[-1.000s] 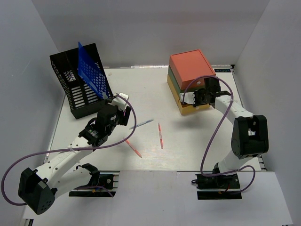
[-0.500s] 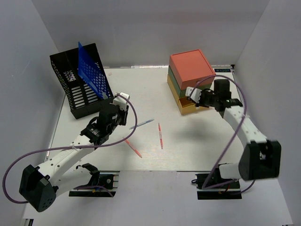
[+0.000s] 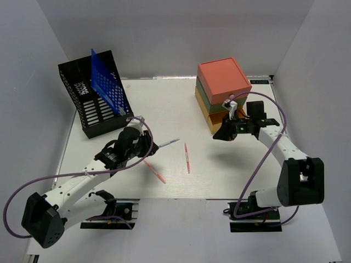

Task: Organize the desk

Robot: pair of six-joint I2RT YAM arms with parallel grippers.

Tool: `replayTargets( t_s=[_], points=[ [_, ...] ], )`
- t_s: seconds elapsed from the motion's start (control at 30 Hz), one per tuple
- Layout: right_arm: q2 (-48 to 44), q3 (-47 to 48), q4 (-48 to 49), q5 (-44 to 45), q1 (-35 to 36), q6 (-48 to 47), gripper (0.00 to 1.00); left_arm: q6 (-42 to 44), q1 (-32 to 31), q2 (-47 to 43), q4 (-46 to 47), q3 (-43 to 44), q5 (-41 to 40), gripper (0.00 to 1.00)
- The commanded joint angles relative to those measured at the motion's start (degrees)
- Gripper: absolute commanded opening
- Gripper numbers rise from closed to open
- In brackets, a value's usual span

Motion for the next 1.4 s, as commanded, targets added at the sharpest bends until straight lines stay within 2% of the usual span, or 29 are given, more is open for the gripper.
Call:
replayTargets(
  t_s=[0.0,0.03,0.07,0.17,0.2,0.33,0.47,0.73,1.0,1.13,1.37],
  points=[
    [-5.8,3.7,-3.3,0.4,-0.2,8.9,0.3,-12.7,-0.8,-1.1,-9.3,2.2,-0.5,0.46],
    [-7.5,2.7,-2.2,2.0,-0.1,10.4,0.36,-14.4,-0.8,-0.8,-11.7,2.3,-0.9,0.47],
    [-10.5,0.0,-0.7,3.2,0.0,12.1,0.5,-15.6,-1.4,0.6,-12.9,2.4,-1.3,0.47],
    [-14.6,-4.8,5.4,6.2,-0.1,17.0,0.64,-18.6,-2.1,3.8,-17.2,3.8,-1.6,0.48],
    [-14.9,-5.1,6.0,7.4,-0.1,17.2,0.65,-19.3,-2.7,6.3,-18.8,4.5,-1.5,0.48],
    [-14.8,-3.9,4.8,9.9,-0.3,16.6,0.65,-23.7,-4.1,12.3,-25.7,8.3,-2.2,0.51],
    [-16.4,-4.7,5.6,10.6,-0.4,16.9,0.64,-28.8,-6.2,14.4,-30.1,10.9,-5.6,0.53],
    [-18.0,-5.4,6.3,11.5,-1.2,17.6,0.65,-35.2,-7.4,16.0,-25.3,6.8,-4.3,0.54],
    [-17.3,-5.3,5.5,10.1,-2.6,17.6,0.65,-36.2,-7.9,20.0,-23.7,8.9,-6.5,0.53],
    [-17.3,-5.3,5.5,9.5,-3.4,17.7,0.65,-36.8,-7.9,23.7,-26.0,10.3,-7.2,0.52],
    [-17.3,-5.6,5.5,8.7,-4.4,17.6,0.64,-36.9,-7.9,26.8,-25.2,9.5,-7.5,0.5]
  ],
)
